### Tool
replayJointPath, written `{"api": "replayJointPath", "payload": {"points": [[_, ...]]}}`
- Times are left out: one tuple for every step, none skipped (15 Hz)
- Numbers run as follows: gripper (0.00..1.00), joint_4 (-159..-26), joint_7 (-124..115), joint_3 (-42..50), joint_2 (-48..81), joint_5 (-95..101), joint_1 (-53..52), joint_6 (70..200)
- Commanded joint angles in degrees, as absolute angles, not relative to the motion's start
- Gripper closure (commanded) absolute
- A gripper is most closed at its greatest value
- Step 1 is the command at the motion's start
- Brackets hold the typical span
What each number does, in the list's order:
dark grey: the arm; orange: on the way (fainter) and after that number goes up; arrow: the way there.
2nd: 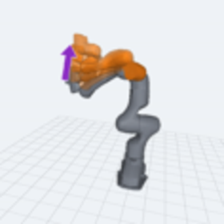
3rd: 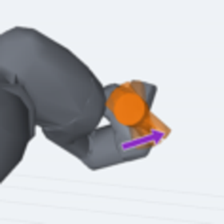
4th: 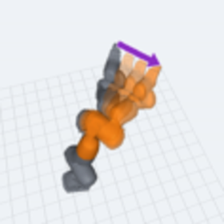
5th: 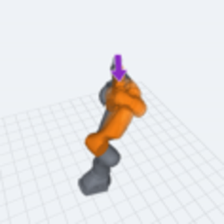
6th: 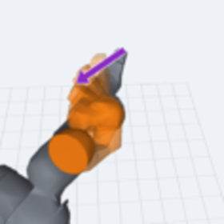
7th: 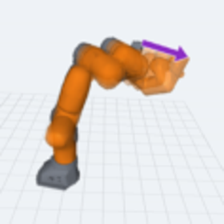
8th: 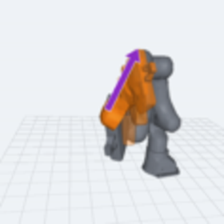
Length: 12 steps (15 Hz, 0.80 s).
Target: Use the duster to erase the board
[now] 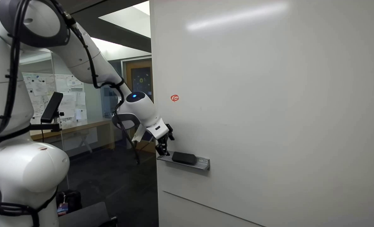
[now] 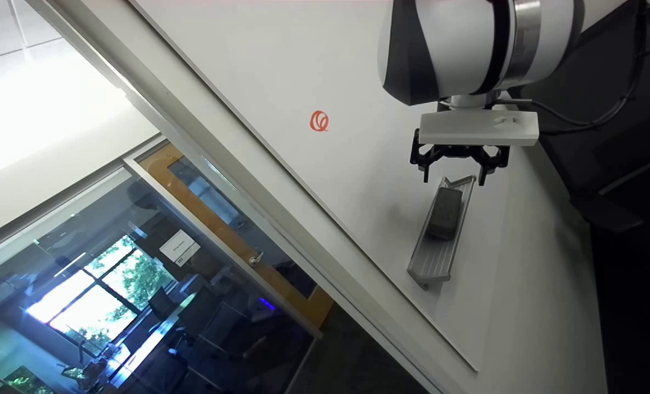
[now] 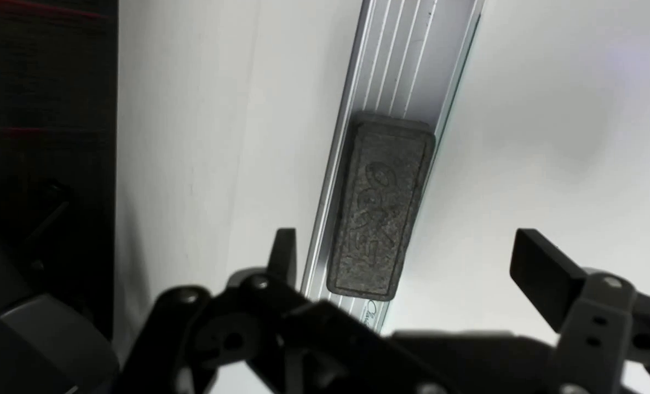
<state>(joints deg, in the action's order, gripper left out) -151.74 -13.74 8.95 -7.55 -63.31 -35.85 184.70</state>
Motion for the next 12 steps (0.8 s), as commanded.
{"api": "replayJointPath", "payload": {"points": [[0.0,-148.7,-13.1,9.6,-5.7,-65.3,-37.3,187.5],[0.0,-148.2,-13.2,9.6,-5.2,-65.5,-37.4,187.6],[0.0,-147.7,-13.2,9.7,-4.6,-65.6,-37.4,187.5],[0.0,-147.3,-13.4,9.7,-3.8,-65.6,-37.3,187.6],[0.0,-146.9,-13.5,9.7,-3.0,-65.7,-37.2,187.4],[0.0,-146.7,-13.5,9.6,-2.2,-65.9,-37.1,187.3],[0.0,-146.4,-13.5,9.5,-1.5,-66.1,-37.0,187.2],[0.0,-146.1,-13.5,9.3,-0.8,-66.4,-36.9,187.2],[0.0,-145.7,-13.3,9.2,-0.2,-66.7,-36.8,187.2],[0.0,-145.3,-13.1,9.2,0.4,-67.1,-36.7,187.3],[0.0,-144.9,-13.0,9.1,0.8,-67.6,-36.5,187.2],[0.0,-144.5,-12.8,9.0,1.1,-68.2,-36.4,187.1]]}}
